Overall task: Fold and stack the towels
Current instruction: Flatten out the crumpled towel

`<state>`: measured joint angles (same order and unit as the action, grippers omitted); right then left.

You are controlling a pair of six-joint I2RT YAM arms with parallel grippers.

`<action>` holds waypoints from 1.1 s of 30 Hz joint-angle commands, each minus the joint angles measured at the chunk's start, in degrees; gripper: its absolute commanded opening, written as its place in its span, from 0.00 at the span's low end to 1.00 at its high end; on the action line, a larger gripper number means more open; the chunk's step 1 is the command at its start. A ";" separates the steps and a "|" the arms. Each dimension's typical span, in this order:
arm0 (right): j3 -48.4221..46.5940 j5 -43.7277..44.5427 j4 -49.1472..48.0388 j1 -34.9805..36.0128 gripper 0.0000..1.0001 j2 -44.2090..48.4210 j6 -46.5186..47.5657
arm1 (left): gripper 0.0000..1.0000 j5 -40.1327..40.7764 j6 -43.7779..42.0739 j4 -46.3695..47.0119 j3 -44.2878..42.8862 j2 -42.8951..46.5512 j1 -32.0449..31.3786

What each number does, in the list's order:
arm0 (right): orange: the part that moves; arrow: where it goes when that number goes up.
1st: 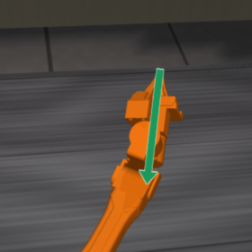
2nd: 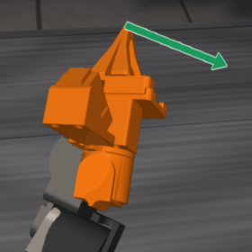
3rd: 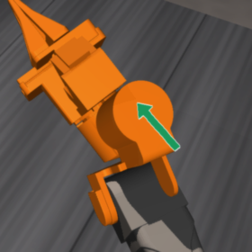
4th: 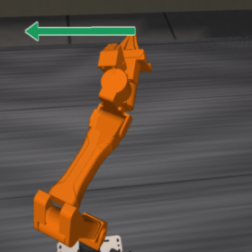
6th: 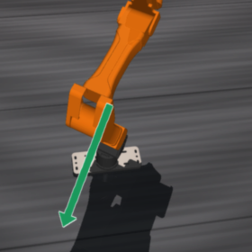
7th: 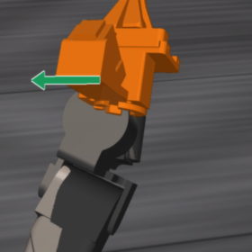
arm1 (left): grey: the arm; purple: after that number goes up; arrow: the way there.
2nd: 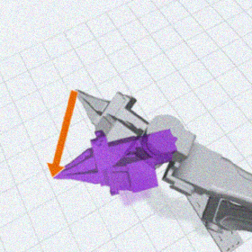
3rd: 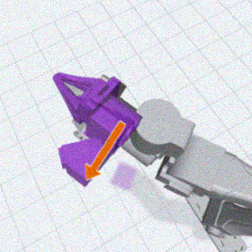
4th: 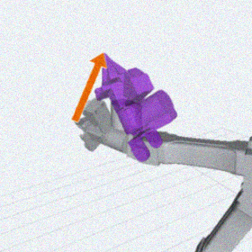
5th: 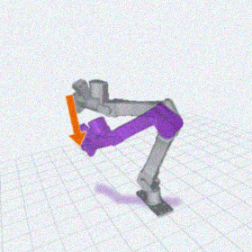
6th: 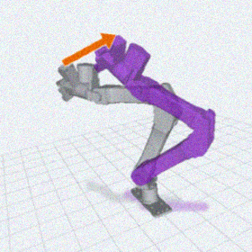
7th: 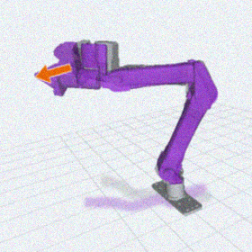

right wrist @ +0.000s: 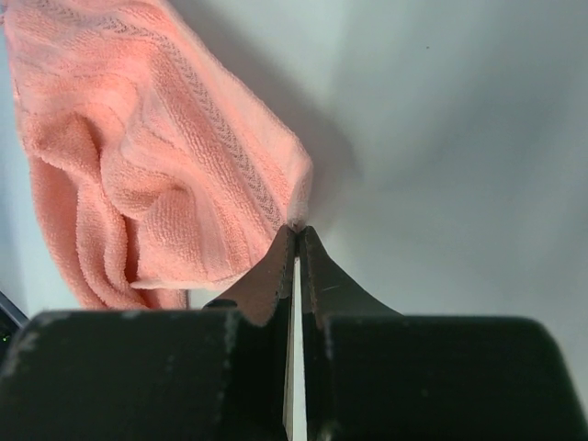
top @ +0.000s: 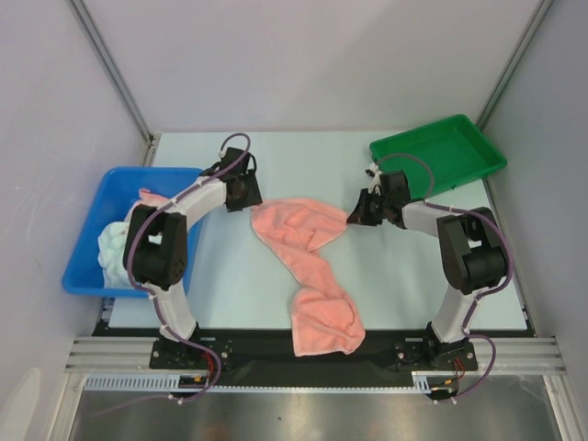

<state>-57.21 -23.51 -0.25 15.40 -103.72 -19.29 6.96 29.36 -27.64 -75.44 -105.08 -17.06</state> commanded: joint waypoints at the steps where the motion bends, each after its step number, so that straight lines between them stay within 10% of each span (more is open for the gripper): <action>1: 0.52 -1.28 -0.63 -0.19 0.00 2.73 1.01 | 0.60 -0.19 -3.26 -1.01 -4.53 -5.38 0.71; 14: 1.22 -0.49 -1.86 -0.19 0.00 4.67 1.09 | 0.43 0.16 -3.44 -1.72 -8.67 -14.37 0.62; 22: 0.43 0.57 -2.30 0.60 0.00 4.05 0.39 | 0.01 -4.93 -4.84 -4.00 -12.18 -16.74 0.62; 33: -8.69 6.53 8.40 0.95 0.00 11.08 2.06 | 0.00 -18.82 -5.63 -6.36 -15.51 -1.46 0.80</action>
<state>-59.61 -20.51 4.67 16.16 -98.98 -18.76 -5.63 24.86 -32.67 -86.56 -115.66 -16.27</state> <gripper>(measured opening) 0.018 0.009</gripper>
